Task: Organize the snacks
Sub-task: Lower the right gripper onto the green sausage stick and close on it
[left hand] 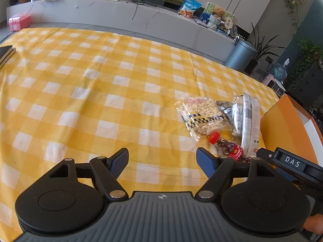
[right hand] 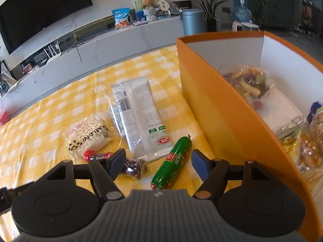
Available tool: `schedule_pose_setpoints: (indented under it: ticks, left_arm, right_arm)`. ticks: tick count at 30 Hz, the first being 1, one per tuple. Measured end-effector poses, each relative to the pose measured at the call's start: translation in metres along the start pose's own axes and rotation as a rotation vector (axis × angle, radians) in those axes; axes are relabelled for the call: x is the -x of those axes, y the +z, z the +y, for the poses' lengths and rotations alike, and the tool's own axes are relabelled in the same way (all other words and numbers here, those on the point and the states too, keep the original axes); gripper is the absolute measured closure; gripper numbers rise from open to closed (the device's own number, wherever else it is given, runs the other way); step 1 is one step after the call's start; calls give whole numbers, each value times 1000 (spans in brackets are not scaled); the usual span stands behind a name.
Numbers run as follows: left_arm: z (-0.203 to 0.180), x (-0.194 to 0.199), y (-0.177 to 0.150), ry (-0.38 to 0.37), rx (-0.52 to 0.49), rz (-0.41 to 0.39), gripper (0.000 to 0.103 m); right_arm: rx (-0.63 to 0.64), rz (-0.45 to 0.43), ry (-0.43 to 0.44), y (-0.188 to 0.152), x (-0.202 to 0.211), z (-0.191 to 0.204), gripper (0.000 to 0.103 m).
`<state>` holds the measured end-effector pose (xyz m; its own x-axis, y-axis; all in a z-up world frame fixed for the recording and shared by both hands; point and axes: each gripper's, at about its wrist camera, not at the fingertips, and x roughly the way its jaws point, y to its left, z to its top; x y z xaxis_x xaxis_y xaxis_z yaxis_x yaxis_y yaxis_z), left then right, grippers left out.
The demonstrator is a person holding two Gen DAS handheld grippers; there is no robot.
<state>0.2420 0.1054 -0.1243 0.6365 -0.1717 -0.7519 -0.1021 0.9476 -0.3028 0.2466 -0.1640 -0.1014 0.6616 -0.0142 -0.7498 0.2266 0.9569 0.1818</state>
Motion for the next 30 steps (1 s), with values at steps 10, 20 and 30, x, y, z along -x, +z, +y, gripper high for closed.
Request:
schedule_pose_setpoints:
  ticks: [10, 20, 30]
  left_arm:
    - [-9, 0, -3, -21, -52, -12, 13]
    - [-21, -1, -7, 7, -147, -9, 13]
    - [-38, 7, -10, 2, -197, -7, 13]
  right_arm:
    - [-21, 20, -54, -5, -32, 8, 28]
    - [61, -54, -152, -28, -31, 11, 46]
    - [121, -89, -100, -40, -16, -10, 81]
